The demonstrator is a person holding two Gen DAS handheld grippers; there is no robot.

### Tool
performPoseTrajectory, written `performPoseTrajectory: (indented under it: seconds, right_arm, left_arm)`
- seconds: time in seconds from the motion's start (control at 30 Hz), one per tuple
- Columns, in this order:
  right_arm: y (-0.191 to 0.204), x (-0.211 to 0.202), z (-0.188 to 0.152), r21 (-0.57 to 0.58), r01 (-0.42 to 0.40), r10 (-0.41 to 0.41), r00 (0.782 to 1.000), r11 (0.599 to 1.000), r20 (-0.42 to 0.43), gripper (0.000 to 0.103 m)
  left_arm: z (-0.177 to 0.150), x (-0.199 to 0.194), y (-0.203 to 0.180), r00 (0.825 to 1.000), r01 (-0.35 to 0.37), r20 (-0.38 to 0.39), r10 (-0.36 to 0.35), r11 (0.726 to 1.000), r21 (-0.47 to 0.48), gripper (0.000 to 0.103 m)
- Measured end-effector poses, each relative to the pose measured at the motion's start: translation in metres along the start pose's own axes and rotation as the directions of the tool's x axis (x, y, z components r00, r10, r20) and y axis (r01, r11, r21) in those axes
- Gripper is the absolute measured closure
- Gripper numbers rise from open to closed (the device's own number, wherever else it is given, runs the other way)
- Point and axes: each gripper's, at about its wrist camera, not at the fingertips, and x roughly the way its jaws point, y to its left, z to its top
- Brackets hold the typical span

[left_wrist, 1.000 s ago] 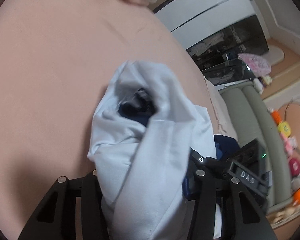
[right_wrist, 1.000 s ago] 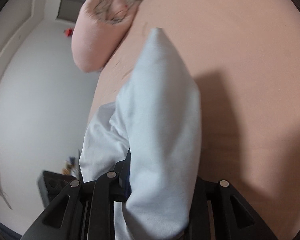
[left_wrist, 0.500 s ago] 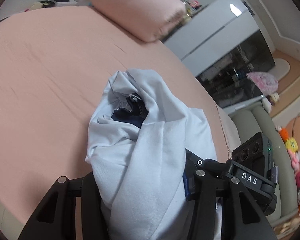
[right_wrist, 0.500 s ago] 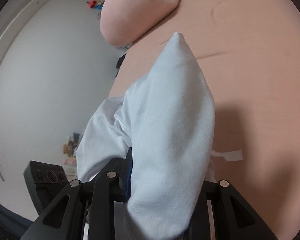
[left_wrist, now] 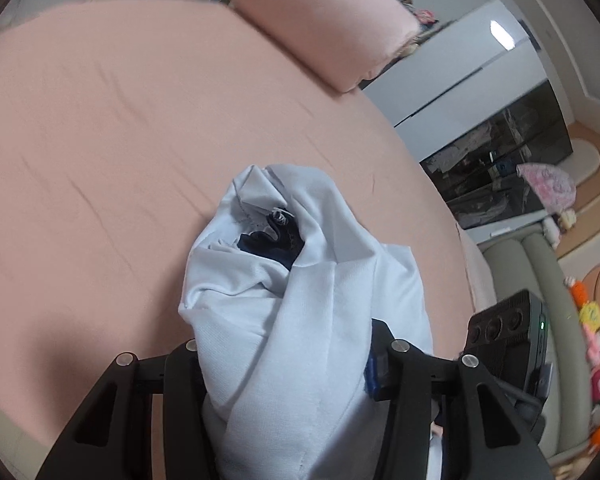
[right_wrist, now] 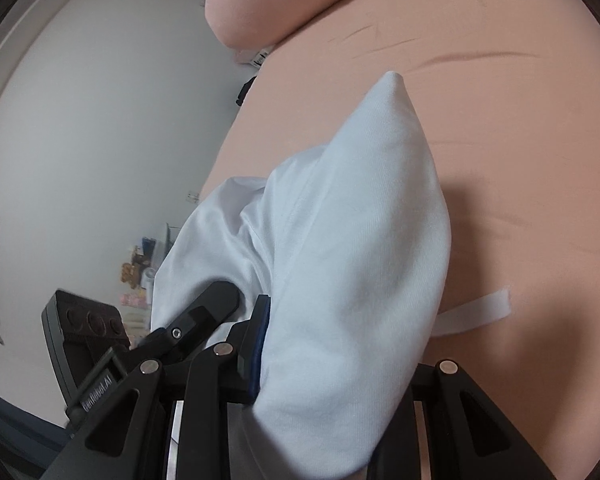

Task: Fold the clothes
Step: 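Lower the folded shirt onto the bed and open both tools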

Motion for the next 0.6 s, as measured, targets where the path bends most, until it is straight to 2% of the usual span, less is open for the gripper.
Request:
performPoseTrajectory:
  seconds: [0.1, 0.2, 0.27, 0.4, 0.43, 0.47, 0.5, 0.53, 0.57, 0.6]
  right_arm:
    - [-0.012, 0.013, 0.005, -0.002, 0.023, -0.023, 1.0, 1.0, -0.02, 0.073]
    - [-0.024, 0.029, 0.007, -0.024, 0.096, -0.097, 0.992, 0.995, -0.084, 0.07]
    - [-0.03, 0.034, 0.008, -0.044, 0.116, -0.12, 0.988, 0.992, -0.092, 0.059]
    - [-0.041, 0.043, 0.018, -0.004, 0.063, -0.063, 0.991, 0.998, -0.114, 0.051]
    - [-0.041, 0.045, 0.022, 0.004, 0.054, -0.053, 0.991, 0.999, -0.124, 0.047]
    - [-0.041, 0.047, 0.026, 0.005, 0.048, -0.046, 0.99, 0.999, -0.136, 0.038]
    - [-0.038, 0.05, 0.03, -0.009, 0.046, -0.047, 0.986, 0.999, -0.157, 0.034]
    - [-0.033, 0.053, 0.034, -0.031, 0.053, -0.058, 0.98, 0.998, -0.188, 0.025]
    - [-0.028, 0.056, 0.037, -0.063, 0.075, -0.088, 0.969, 0.995, -0.231, 0.021]
    - [-0.022, 0.058, 0.04, -0.105, 0.111, -0.136, 0.952, 0.988, -0.274, 0.021]
  left_arm:
    - [-0.004, 0.021, 0.008, 0.998, -0.043, -0.036, 0.043, 0.999, 0.003, 0.059]
    - [-0.012, 0.041, 0.01, 0.995, -0.079, -0.062, 0.08, 0.997, 0.021, 0.056]
    - [-0.017, 0.048, 0.012, 0.996, -0.065, -0.058, 0.065, 0.998, 0.0, 0.053]
    - [-0.017, 0.052, 0.018, 0.997, -0.018, -0.072, 0.013, 0.997, -0.078, 0.047]
    - [-0.016, 0.052, 0.019, 0.996, -0.011, -0.084, 0.003, 0.995, -0.097, 0.046]
    - [-0.014, 0.052, 0.018, 0.995, -0.023, -0.103, 0.011, 0.993, -0.113, 0.043]
    - [-0.012, 0.048, 0.017, 0.992, -0.056, -0.123, 0.041, 0.992, -0.117, 0.042]
    - [-0.01, 0.043, 0.014, 0.987, -0.094, -0.137, 0.079, 0.989, -0.111, 0.037]
    - [-0.006, 0.037, 0.006, 0.981, -0.149, -0.136, 0.138, 0.986, -0.077, 0.028]
    - [-0.003, 0.031, -0.002, 0.971, -0.203, -0.132, 0.197, 0.978, -0.039, 0.026]
